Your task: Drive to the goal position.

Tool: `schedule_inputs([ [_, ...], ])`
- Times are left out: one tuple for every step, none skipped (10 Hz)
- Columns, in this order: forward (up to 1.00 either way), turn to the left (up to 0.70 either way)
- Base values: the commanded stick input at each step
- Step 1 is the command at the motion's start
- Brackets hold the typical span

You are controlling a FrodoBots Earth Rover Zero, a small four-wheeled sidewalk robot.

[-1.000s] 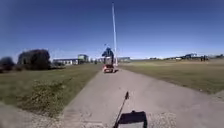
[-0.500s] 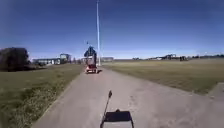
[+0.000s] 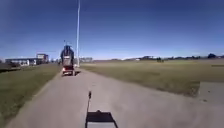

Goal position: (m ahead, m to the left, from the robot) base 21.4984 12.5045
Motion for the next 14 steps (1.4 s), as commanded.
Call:
schedule_inputs([
  [1.00,-0.36],
  [1.00,0.00],
  [1.00,0.00],
  [1.00,0.00],
  [1.00,0.00],
  [1.00,0.01],
  [1.00,0.03],
  [1.00,0.10],
  [1.00,0.28],
  [1.00,0.40],
  [1.00,0.40],
  [1.00,0.40],
  [1.00,0.40],
  [1.00,0.40],
])
